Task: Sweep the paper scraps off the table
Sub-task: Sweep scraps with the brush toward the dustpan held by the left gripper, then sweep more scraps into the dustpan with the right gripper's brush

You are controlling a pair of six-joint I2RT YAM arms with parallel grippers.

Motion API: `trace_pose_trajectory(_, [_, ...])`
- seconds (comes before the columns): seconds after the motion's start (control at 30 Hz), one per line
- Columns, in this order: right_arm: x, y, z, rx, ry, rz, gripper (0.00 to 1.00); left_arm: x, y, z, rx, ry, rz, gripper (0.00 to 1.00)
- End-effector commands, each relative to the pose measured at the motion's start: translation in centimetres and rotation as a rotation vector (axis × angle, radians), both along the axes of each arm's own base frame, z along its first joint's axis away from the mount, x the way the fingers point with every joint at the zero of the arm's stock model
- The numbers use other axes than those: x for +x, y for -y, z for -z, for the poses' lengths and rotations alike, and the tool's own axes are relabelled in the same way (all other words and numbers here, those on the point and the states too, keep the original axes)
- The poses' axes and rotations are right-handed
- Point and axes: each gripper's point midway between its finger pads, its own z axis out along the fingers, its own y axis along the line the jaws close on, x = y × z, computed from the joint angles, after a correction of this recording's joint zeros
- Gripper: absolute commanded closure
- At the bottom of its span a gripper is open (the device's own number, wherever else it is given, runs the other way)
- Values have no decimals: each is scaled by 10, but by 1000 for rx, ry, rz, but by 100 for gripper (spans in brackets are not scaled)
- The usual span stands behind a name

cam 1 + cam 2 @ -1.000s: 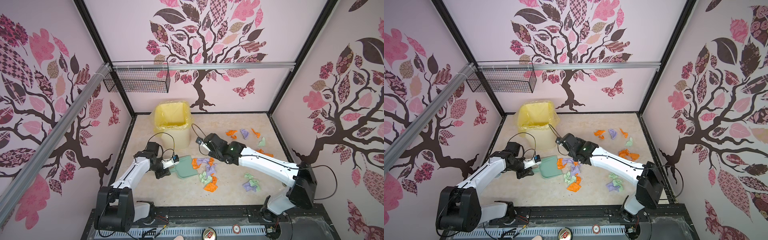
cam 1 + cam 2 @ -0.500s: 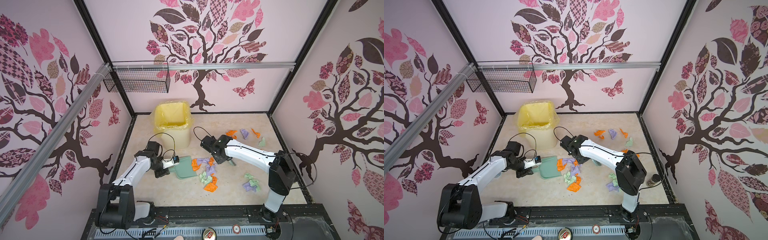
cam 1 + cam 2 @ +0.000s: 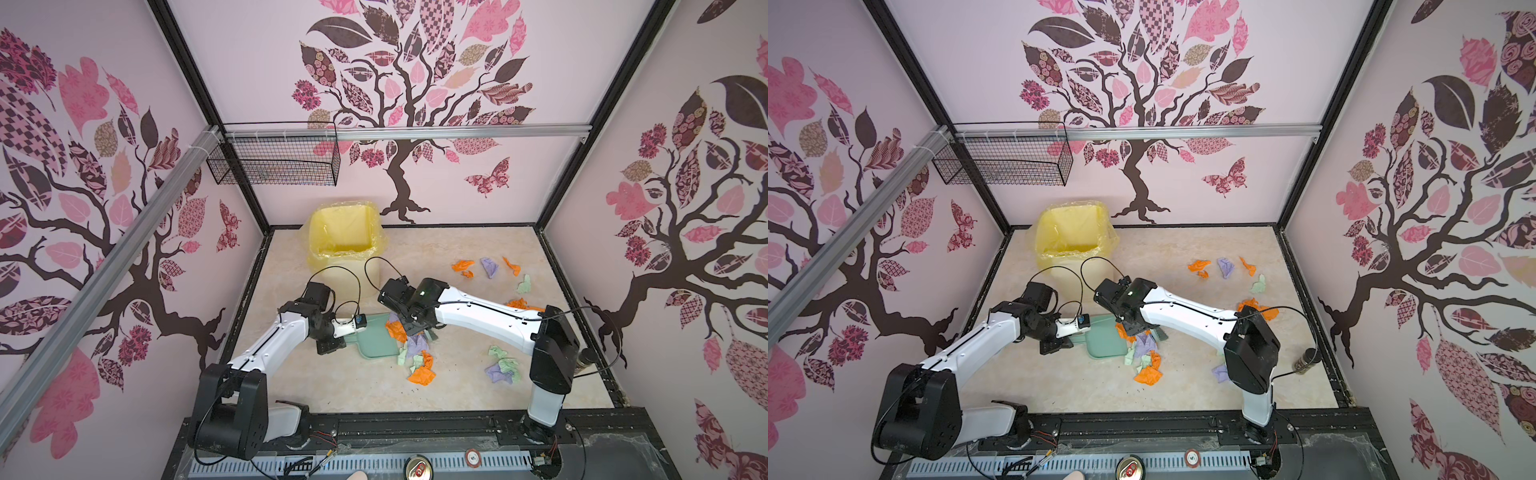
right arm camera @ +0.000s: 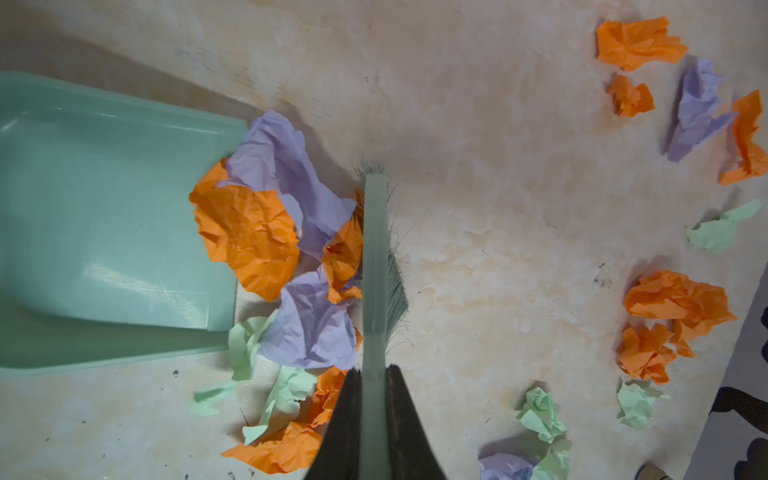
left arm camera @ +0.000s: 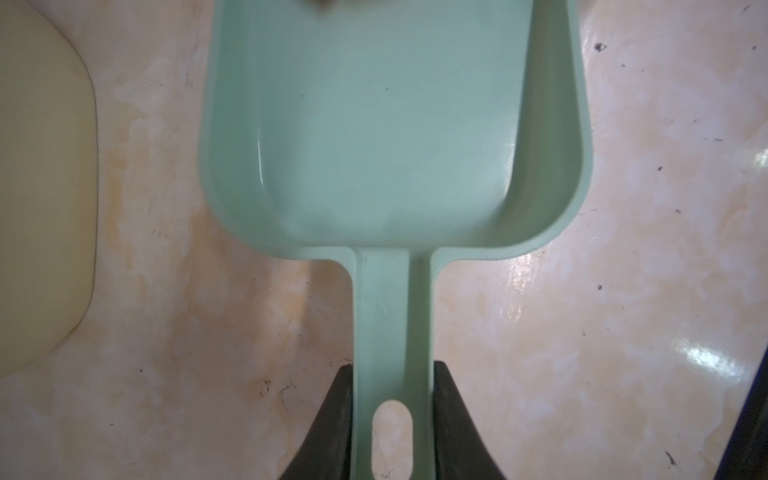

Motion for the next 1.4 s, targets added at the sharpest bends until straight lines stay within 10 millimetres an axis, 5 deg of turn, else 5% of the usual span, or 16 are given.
trace_pose_trajectory(0.0, [-7,-25,2,73,-33,1,100,-5,6,6,-19,-23,-2,100])
trace_pose_trajectory(0.63, [-22,-67,-51,251,-16,-115,100,-6,11,20,-35,-57,-28,100])
trace_pose_trajectory(1.1, [-17,-13,-85,51,126,-130,100,0,6,20,-19,-44,-47,100])
trace_pose_trajectory(1.37, [-10,35,-77,-17,136,-13,100,-12,-4,21,11,-37,-19,100])
